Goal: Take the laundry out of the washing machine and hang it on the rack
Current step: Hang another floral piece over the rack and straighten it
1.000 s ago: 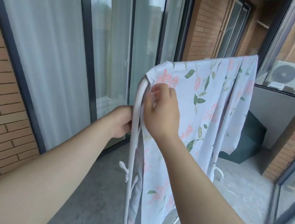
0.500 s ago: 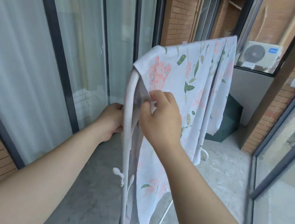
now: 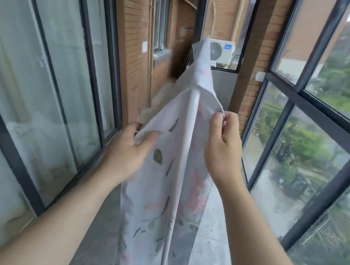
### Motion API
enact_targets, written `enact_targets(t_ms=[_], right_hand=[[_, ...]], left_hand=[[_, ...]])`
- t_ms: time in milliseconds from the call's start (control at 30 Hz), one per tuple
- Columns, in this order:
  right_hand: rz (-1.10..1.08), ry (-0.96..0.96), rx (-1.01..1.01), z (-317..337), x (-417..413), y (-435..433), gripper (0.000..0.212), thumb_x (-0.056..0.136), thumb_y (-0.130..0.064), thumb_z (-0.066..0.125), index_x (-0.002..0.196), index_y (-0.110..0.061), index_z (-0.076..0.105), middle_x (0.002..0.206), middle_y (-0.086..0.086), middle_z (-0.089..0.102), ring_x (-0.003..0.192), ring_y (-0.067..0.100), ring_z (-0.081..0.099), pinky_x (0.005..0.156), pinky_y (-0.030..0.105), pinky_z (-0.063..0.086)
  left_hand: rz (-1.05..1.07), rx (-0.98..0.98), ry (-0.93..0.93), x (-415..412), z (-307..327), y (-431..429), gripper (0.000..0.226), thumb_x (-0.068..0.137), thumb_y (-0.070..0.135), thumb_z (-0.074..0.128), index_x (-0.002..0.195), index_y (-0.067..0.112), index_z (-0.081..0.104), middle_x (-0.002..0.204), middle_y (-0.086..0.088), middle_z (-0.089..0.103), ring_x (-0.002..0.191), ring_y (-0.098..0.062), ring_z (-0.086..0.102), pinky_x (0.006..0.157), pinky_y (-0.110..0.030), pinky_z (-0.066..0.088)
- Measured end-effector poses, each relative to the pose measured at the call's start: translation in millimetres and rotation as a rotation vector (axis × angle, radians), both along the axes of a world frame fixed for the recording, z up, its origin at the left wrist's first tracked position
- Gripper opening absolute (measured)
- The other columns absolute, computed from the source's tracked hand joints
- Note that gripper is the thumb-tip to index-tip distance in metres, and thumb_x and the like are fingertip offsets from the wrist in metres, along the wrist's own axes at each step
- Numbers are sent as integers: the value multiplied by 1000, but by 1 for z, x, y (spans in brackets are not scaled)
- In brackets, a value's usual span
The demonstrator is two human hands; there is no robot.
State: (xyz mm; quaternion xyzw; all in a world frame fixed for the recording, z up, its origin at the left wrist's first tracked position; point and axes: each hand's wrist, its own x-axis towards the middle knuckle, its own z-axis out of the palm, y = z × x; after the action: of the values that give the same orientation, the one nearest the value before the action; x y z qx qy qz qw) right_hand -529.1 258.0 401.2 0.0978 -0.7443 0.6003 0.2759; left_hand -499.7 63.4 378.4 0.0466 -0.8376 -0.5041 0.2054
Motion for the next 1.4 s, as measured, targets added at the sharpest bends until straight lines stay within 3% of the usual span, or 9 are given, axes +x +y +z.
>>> enact_targets(t_ms=[133,267,433,533,667,900,1100,1200,1400], right_hand=[[84,37,59,14,11,1,41,92,-60,53,82,-22,42,63,-23,42,56,-2,37,55,11,36],[261,0,68,30,15,8,64,85,-60,66,96,-1,44,73,-5,36,64,12,38,60,33,34],[380,-33,108,39,15,21,26,86,-51,72,97,-29,64,67,-23,54,56,-3,50,54,14,39],[318,-5,142,41,19,22,25,85,-51,74,94,-29,65,62,-24,54,52,-2,49,50,13,36],[134,123,197,40,26,15,26,84,-39,78,74,-22,60,56,-20,53,49,-1,45,48,11,32],[97,193,225,29,47,6,37,83,-22,77,64,-11,48,50,-13,42,47,5,36,44,16,27],[200,234,213,26,68,4,42,87,-11,74,60,-1,43,52,-10,32,49,5,27,45,20,23],[249,244,186,26,78,6,47,87,-5,71,58,0,35,52,-8,27,50,5,24,46,20,21],[295,260,133,24,90,8,52,89,-4,70,57,-4,29,54,-6,24,51,6,22,47,17,20]], left_hand=[[-27,-158,198,-1,34,23,29,91,54,56,108,33,65,93,19,70,81,2,64,66,-19,47],[-207,150,287,-3,62,37,15,98,25,56,104,21,70,98,2,73,83,-15,72,71,-34,61],[-352,157,230,5,67,32,27,81,42,70,97,19,71,94,-5,74,93,-26,71,88,-54,55],[-358,57,253,13,64,28,28,73,33,83,94,23,68,91,5,75,87,-16,72,82,-43,58],[-177,-99,338,21,61,29,37,69,43,86,84,23,59,78,7,69,72,-10,66,62,-27,53],[-26,-124,431,34,55,38,39,68,50,85,98,31,68,88,20,70,84,5,65,69,-22,55],[134,-222,527,40,49,43,35,70,43,84,63,15,65,59,-1,66,55,-27,60,47,-34,48],[254,-369,585,47,46,49,37,67,25,85,51,11,56,47,-11,56,46,-29,29,42,-28,36],[227,-418,676,56,43,51,43,61,0,81,46,14,43,49,8,27,44,-20,24,47,-23,22]])
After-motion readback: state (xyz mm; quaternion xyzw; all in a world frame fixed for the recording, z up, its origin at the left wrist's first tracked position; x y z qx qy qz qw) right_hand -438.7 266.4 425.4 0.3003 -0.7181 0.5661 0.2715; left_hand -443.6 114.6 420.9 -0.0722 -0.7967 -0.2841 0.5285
